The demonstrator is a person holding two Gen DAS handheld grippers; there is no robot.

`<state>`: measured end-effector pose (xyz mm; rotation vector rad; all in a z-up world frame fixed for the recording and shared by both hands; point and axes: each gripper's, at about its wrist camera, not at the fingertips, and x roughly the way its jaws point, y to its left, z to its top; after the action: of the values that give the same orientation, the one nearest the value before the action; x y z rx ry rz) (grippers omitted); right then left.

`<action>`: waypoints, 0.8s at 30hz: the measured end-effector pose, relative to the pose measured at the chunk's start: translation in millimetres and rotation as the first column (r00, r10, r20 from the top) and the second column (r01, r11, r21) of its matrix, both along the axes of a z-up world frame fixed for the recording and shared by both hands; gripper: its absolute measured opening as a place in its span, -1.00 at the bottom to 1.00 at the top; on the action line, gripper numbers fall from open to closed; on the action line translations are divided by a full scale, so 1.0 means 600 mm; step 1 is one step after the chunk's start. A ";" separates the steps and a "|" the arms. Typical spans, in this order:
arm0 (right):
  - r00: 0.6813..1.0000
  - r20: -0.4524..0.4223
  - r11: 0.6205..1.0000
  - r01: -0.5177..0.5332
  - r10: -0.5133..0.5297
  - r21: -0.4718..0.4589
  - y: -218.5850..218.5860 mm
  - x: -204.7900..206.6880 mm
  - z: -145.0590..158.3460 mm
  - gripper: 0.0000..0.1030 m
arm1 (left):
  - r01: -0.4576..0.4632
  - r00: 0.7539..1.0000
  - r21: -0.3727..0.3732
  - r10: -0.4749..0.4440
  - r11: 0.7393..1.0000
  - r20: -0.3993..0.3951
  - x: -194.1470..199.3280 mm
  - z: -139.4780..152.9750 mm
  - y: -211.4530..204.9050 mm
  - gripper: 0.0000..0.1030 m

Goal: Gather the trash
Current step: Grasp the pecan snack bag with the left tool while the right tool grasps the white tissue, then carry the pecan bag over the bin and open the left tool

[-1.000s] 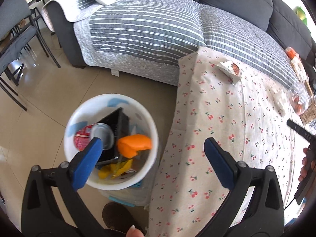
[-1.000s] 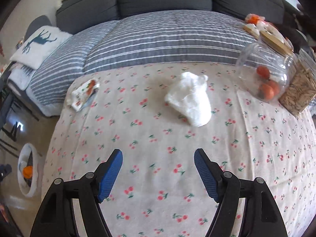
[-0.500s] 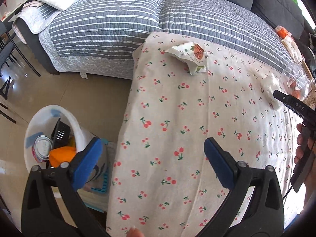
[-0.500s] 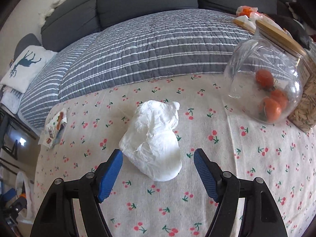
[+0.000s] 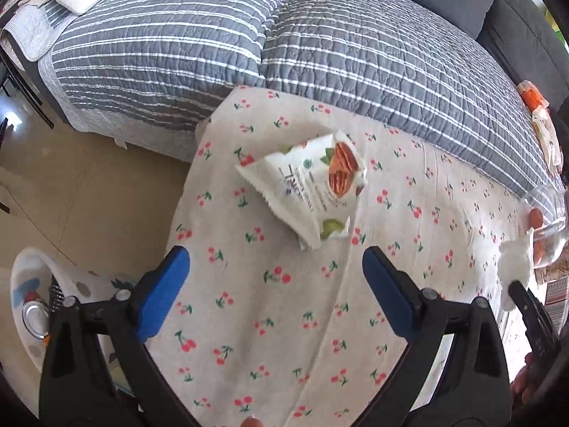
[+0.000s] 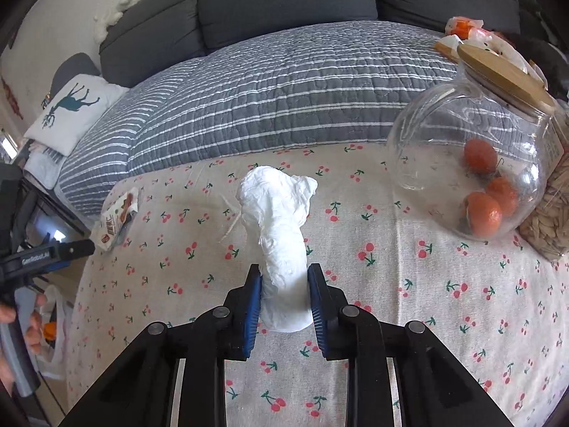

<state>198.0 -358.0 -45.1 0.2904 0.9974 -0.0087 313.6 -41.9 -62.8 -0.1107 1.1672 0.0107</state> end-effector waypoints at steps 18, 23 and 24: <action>0.999 -0.026 1.000 0.019 -0.019 -0.002 -0.022 -0.030 0.001 -0.49 | -0.053 0.997 -0.172 0.061 0.984 0.041 -0.035 -0.021 0.014 -0.84; 1.000 -0.013 0.999 0.023 -0.024 -0.025 -0.020 -0.070 0.042 -0.49 | 0.007 1.000 -0.199 -0.002 0.980 0.027 -0.104 0.003 0.037 -0.85; 1.000 -0.009 0.999 0.029 -0.030 -0.021 -0.020 -0.080 0.051 -0.49 | 0.020 1.000 -0.197 -0.015 0.980 0.026 -0.113 0.006 0.051 -0.85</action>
<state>150.1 -369.9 -14.4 0.2860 1.0014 -0.0474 245.7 -11.5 -59.2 -0.2758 1.1432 -0.1220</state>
